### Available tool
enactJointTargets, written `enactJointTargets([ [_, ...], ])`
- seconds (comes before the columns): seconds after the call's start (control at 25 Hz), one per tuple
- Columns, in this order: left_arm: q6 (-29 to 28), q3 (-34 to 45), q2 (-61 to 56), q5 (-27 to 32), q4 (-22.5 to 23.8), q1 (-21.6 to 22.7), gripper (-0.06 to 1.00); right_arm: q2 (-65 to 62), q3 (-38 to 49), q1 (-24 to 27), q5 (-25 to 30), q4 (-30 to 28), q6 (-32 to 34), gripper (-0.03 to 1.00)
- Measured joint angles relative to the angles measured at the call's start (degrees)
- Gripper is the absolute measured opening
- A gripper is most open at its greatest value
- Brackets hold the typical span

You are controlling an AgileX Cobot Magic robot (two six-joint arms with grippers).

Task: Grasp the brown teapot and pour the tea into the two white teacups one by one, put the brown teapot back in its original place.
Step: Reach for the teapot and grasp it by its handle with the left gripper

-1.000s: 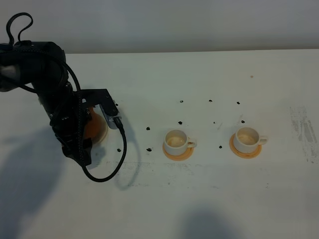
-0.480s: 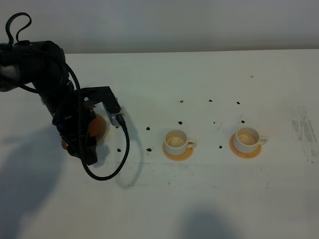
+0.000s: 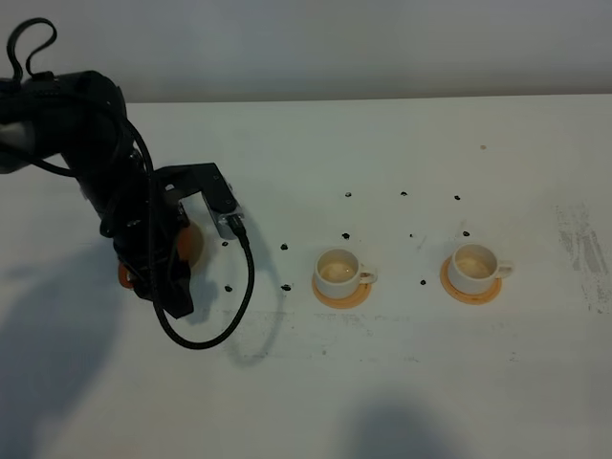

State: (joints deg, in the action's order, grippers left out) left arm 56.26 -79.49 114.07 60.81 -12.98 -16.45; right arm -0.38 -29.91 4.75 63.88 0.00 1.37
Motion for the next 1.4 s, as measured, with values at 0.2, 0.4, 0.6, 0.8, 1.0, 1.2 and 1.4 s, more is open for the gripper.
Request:
enactJointTargets([
  [0.2, -5.7, 0.0, -6.0, 0.1, 5.0, -0.4, 0.64, 0.0, 0.0, 0.0, 0.0, 0.0, 0.0, 0.51],
  [0.4, -16.6, 0.0, -10.6, 5.8, 10.4, -0.4, 0.64, 0.0, 0.0, 0.0, 0.0, 0.0, 0.0, 0.51],
  [0.6, -28.9, 0.0, -14.2, 7.2, 13.0, -0.4, 0.64, 0.0, 0.0, 0.0, 0.0, 0.0, 0.0, 0.51],
  [0.8, -37.5, 0.0, -14.5, 7.2, 14.4, -0.4, 0.64, 0.0, 0.0, 0.0, 0.0, 0.0, 0.0, 0.51],
  [1.0, -40.6, 0.0, -14.6, 7.2, 13.6, 1.0, 0.64, 0.0, 0.0, 0.0, 0.0, 0.0, 0.0, 0.51],
  [1.2, -40.7, 0.0, -15.1, 7.2, 13.0, 2.7, 0.63, 0.0, 0.0, 0.0, 0.0, 0.0, 0.0, 0.51],
  [1.4, -40.7, 0.0, -17.2, 7.2, 13.0, 2.8, 0.63, 0.0, 0.0, 0.0, 0.0, 0.0, 0.0, 0.51],
])
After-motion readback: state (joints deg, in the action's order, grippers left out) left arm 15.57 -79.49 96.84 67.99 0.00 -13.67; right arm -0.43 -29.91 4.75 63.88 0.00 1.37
